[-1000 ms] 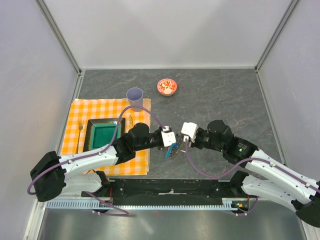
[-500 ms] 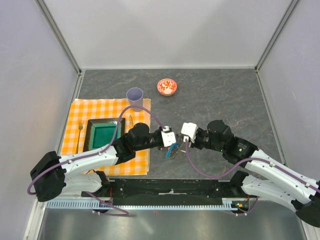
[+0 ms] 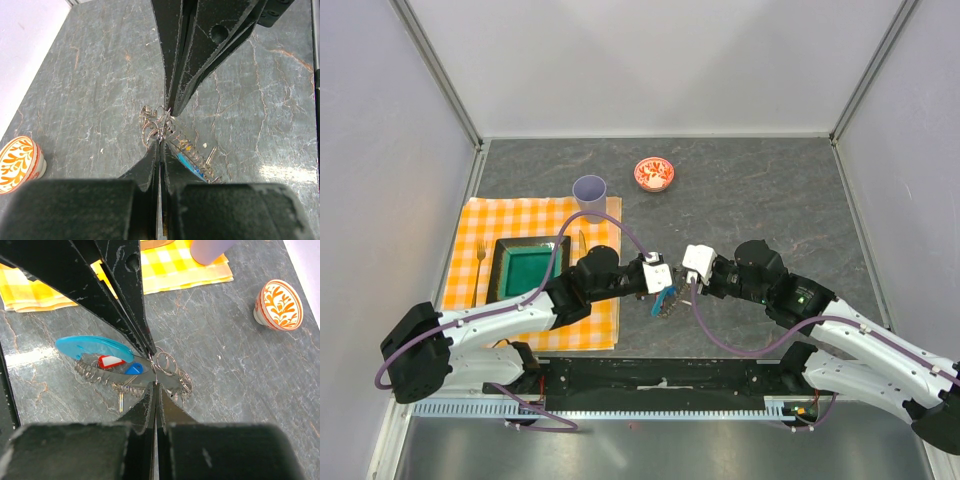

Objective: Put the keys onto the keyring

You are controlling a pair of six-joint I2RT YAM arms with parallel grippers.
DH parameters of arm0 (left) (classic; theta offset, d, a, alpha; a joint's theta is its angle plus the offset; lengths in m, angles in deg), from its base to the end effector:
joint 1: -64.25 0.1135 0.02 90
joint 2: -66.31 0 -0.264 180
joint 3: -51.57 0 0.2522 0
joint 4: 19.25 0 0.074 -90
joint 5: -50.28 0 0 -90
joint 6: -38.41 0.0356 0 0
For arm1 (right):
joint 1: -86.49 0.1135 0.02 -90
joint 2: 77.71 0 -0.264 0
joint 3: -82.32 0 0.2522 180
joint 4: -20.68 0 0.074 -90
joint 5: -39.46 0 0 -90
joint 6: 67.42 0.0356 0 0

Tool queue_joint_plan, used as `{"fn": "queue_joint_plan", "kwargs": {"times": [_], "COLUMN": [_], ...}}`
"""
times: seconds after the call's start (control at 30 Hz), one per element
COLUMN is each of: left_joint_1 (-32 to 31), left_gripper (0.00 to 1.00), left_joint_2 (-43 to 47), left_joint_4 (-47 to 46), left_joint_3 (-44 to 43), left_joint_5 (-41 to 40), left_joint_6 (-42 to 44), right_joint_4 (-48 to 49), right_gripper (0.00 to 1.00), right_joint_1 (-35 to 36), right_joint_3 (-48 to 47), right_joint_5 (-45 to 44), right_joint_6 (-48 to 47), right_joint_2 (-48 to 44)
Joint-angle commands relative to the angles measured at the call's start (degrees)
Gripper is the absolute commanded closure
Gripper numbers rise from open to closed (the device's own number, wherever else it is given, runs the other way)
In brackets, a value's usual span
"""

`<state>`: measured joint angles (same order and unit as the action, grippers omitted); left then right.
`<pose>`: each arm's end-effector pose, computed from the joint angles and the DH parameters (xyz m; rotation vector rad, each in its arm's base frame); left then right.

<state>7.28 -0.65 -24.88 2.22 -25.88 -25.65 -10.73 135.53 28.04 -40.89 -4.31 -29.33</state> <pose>0.1364 -0.2254 0.2576 1.3282 1.2355 -0.6023 0.1227 0.1504 0.2898 -1.3347 1.5347 0.4144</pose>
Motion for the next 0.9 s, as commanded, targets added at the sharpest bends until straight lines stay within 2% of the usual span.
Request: {"fn": "queue_joint_plan", "kwargs": {"times": [0.0,0.87], "left_joint_1": [0.28,0.19], "left_gripper": [0.98,0.98], "left_joint_2": [0.16,0.07], "left_joint_4": [-4.33,-4.51], "left_joint_3": [-0.88,-0.97], "left_joint_5": [0.30,0.66], "left_joint_6": [-0.09,-0.44], "right_joint_4": [1.65,1.65], "right_gripper": [1.00,1.00], "right_joint_1": [0.27,0.27], "right_joint_3": [0.35,0.43], "right_joint_5": [-0.86,1.25], "right_joint_6": [-0.35,-0.35], "right_joint_2": [-0.83,-0.65]}}
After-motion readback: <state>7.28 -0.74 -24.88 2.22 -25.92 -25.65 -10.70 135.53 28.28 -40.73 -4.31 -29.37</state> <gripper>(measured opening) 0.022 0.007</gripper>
